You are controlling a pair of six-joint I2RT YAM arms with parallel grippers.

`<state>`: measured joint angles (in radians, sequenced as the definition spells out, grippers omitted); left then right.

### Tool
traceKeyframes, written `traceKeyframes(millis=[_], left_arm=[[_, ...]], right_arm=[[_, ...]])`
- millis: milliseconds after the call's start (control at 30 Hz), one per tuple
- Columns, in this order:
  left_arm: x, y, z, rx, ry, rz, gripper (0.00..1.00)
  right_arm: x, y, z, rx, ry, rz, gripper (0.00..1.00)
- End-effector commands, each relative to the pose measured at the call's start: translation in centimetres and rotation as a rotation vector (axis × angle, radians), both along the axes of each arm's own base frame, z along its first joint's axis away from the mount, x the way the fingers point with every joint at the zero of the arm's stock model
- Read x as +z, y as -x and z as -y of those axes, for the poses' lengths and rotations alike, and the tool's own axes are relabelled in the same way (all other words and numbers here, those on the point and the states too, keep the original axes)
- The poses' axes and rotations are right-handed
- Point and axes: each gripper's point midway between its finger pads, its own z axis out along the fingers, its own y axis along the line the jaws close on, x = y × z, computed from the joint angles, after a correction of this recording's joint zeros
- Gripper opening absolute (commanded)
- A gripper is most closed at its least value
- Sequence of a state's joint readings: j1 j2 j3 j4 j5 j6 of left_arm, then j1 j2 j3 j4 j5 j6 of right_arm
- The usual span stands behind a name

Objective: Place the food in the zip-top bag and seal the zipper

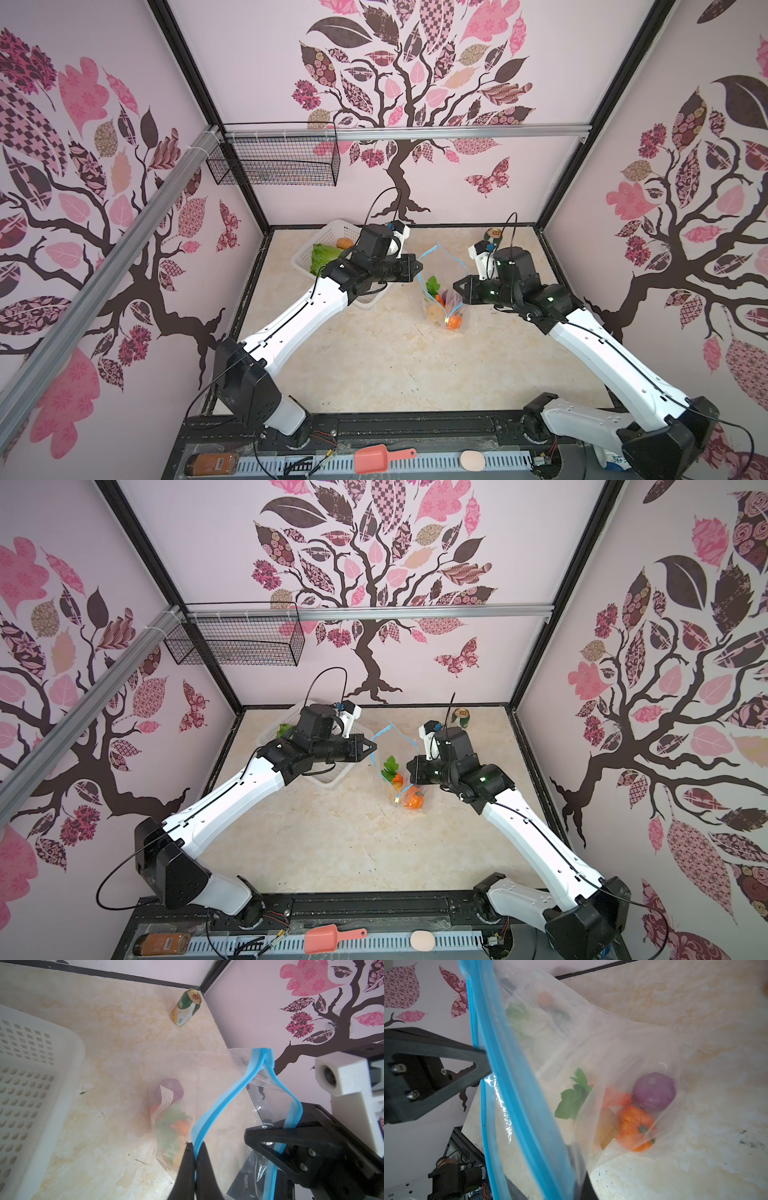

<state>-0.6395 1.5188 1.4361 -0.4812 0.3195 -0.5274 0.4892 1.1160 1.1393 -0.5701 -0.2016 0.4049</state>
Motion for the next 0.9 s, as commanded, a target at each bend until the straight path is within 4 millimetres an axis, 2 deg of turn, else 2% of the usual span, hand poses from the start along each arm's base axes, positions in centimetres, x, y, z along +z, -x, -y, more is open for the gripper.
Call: traceKeyframes(millis=[0,133,267,367,500,700,733,767,800,833,867], left_arm=[[1.7,0.3,0.1,-0.017,0.015,0.029,0.0],[2.8,0.7,0.9,-0.054,0.023,0.034,0.0],[3.0,1.3,2.1,-0.088,0.019,0.043,0.0],[1.4,0.6,2.5,-0.079,0.0,0.025,0.0],[-1.8,-1.3,3.1,-0.055,-0.061,-0.004,0.0],[-4.3,-2.6,3.9,-0.051,-0.07,-0.048,0.0],[-4.3,-2.7,3.8,-0.053,-0.067,-0.055,0.05],[-4.4,-2.7,3.6,-0.052,-0.069,-0.061,0.18],[-4.3,-2.8,3.2,-0.045,-0.075,-0.06,0.37],[-4.2,-3.0,2.7,-0.035,-0.085,-0.056,0.49],[-4.1,-3.2,1.9,-0.014,-0.096,-0.045,0.57]], right_arm=[[6.3,0.8,2.0,-0.042,0.011,0.161,0.0],[9.5,1.5,3.3,-0.067,0.045,0.229,0.0],[10.0,2.0,3.5,-0.059,0.042,0.24,0.0],[8.5,1.6,3.2,-0.055,0.052,0.22,0.0],[5.6,0.6,2.5,-0.043,0.081,0.166,0.0],[1.5,-0.2,1.2,-0.013,0.064,0.102,0.0],[1.0,-0.4,1.1,-0.014,0.063,0.097,0.0],[0.4,-0.6,1.1,-0.02,0.066,0.093,0.0],[-0.2,-0.7,1.2,-0.029,0.074,0.089,0.0],[-0.6,-0.9,1.5,-0.044,0.081,0.092,0.0],[-0.9,-1.2,1.8,-0.065,0.091,0.098,0.0]])
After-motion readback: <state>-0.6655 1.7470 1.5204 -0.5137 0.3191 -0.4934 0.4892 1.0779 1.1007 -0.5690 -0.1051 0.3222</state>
